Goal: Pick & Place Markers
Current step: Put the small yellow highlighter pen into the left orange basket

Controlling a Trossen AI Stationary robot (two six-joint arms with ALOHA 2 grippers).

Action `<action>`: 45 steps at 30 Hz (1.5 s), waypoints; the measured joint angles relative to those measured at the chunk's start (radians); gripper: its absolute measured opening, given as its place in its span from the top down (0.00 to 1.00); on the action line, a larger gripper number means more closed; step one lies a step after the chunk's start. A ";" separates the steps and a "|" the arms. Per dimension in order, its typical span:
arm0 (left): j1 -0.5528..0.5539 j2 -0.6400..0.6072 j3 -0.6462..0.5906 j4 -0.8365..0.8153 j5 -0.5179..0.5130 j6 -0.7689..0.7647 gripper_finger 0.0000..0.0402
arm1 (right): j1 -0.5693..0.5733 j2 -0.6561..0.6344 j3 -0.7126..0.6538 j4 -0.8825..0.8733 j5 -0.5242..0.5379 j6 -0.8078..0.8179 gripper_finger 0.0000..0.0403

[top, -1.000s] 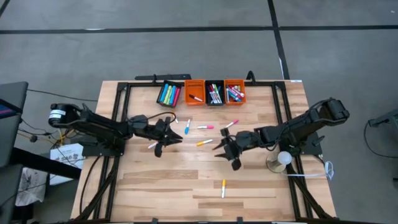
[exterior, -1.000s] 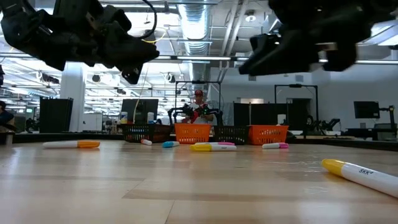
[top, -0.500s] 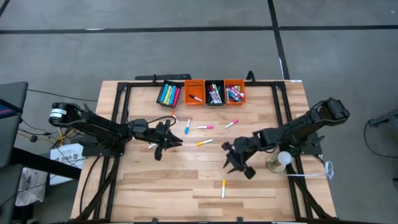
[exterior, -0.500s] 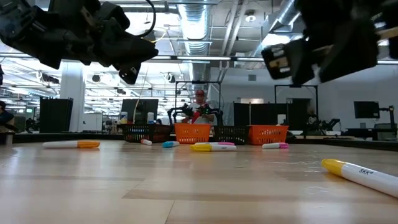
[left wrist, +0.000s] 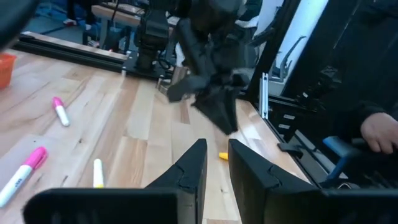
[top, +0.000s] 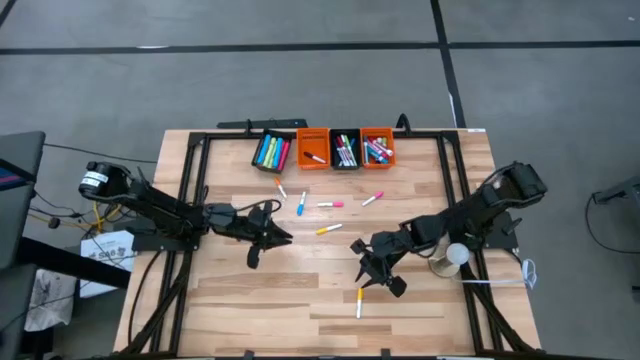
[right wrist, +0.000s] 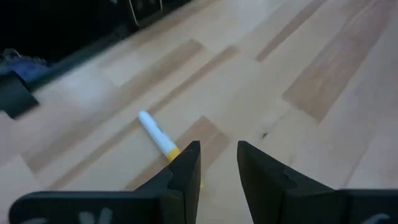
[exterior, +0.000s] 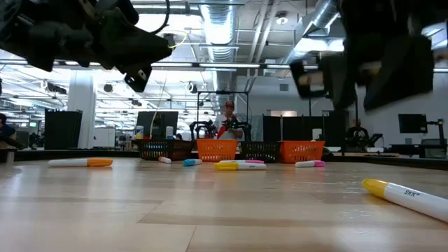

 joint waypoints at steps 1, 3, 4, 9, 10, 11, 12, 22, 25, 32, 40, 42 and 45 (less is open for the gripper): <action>-0.020 0.000 0.000 0.000 -0.026 -0.001 0.84 | 0.001 0.021 0.000 0.012 0.000 -0.001 0.76; -0.058 0.000 0.000 0.002 -0.073 -0.006 0.84 | 0.004 0.054 0.013 0.022 -0.007 0.000 0.76; -0.078 0.000 0.000 0.005 -0.101 -0.009 0.84 | 0.010 0.065 0.020 0.024 -0.010 0.000 0.76; -0.159 0.000 0.001 0.017 -0.232 -0.030 0.84 | 0.043 0.107 0.044 0.001 -0.045 0.000 0.76; -0.173 -0.001 0.001 0.019 -0.255 -0.030 0.84 | 0.049 0.117 0.049 -0.015 -0.046 0.000 0.76; -0.185 0.000 0.001 0.019 -0.276 -0.030 0.84 | 0.053 0.126 0.054 -0.030 -0.045 0.000 0.76; -0.194 0.000 0.001 0.022 -0.290 -0.030 0.84 | 0.056 0.133 0.056 -0.048 -0.044 0.000 0.76; -0.208 -0.001 0.001 0.036 -0.339 -0.031 0.84 | 0.057 0.214 0.090 -0.073 -0.037 -0.053 0.76; -0.208 -0.001 0.001 0.037 -0.339 -0.034 0.84 | 0.055 0.217 0.095 -0.079 -0.037 -0.076 0.76; -0.207 0.000 0.001 0.037 -0.339 -0.034 0.84 | 0.019 0.217 0.094 -0.107 -0.026 -0.071 0.76; -0.207 0.000 0.001 0.037 -0.339 -0.034 0.84 | -0.014 0.214 0.095 -0.114 -0.004 -0.083 0.90; -0.207 0.000 0.001 0.037 -0.339 -0.027 0.84 | -0.013 0.212 0.097 -0.096 0.017 -0.106 0.95; -0.207 0.000 0.001 0.037 -0.355 -0.025 0.84 | -0.014 0.215 0.094 -0.061 0.054 -0.102 0.95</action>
